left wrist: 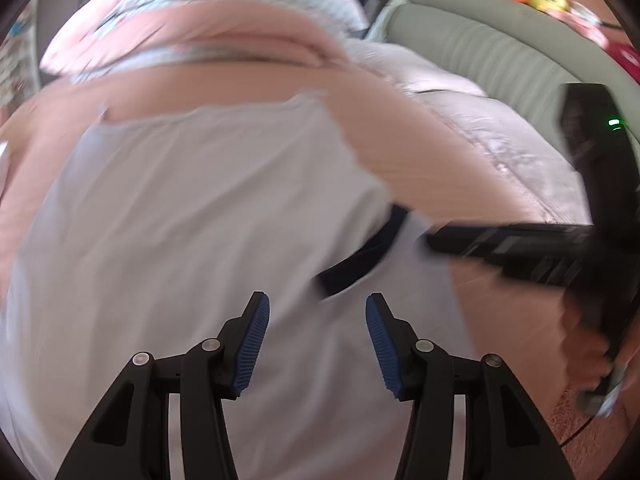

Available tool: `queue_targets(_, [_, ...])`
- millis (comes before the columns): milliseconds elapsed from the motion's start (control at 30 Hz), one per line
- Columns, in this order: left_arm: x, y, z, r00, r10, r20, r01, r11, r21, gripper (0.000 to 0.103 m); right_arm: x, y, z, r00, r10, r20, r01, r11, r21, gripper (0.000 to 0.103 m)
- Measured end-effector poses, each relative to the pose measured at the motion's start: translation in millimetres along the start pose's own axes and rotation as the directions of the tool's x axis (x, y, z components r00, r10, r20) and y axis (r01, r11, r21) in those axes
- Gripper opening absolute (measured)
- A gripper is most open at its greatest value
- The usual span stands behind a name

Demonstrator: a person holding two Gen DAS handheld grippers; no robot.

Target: Fold clothes

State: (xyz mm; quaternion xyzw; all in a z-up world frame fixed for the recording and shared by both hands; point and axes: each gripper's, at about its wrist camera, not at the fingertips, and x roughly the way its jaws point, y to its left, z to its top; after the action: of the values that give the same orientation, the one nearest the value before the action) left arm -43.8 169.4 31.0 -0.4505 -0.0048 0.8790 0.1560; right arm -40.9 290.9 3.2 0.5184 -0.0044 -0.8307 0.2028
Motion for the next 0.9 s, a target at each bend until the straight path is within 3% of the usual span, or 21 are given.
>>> queue_targets(67, [6,-8,6,1.0,0.012,0.005,-0.013,0.999,0.035,0.047,13,8,-6,0.997,-0.044,-0.065,0.042,0.998,-0.041,0.034])
queue_targets(100, [14,-6,8,0.997,0.076,-0.021,-0.075,0.997,0.032,0.047,8,2,-16,0.995,-0.055,-0.084,0.052,0.998,-0.029,0.037])
queue_targets(167, [27,11,8,0.984,0.149,-0.096,-0.152,0.988,-0.026,0.047,-3,-10,-32,0.992,-0.054,-0.111,0.056,0.998,0.016,0.043])
queue_targets(200, [26,18,8,0.983,0.148,-0.106,-0.155,0.986,-0.062,0.047,-8,-14,-37,0.992,-0.043,-0.12,0.048,0.998,0.044,0.043])
queue_targets(300, [11,31,10,0.99,0.109,-0.09,-0.121,0.982,-0.143,0.047,-27,-18,-61,0.994,-0.055,-0.093,0.062,0.995,0.073,0.043])
queue_targets(467, [-26,15,-12,1.0,0.008,-0.018,-0.01,0.994,-0.112,0.047,-63,19,-98,0.998,-0.061,0.013,0.058,0.987,0.153,0.043])
queue_targets(567, [-30,-11,-30,0.996,-0.075,-0.05,0.074,0.997,-0.029,0.047,-51,34,-119,0.989,-0.137,-0.059,0.146,0.971,0.19,0.042])
queue_targets(733, [-10,-27,-31,0.993,-0.041,-0.108,0.044,0.999,0.023,0.047,-61,30,-121,0.994,-0.105,-0.022,0.107,0.973,0.205,0.041])
queue_targets(867, [-6,-29,-34,0.991,-0.019,-0.131,0.026,0.998,0.055,0.047,-78,11,-121,0.995,-0.023,0.096,-0.009,0.947,0.322,0.041])
queue_targets(900, [-7,-29,-35,0.991,-0.02,-0.13,0.028,0.998,0.059,0.047,-81,8,-118,0.992,-0.05,0.116,0.009,0.944,0.328,0.041])
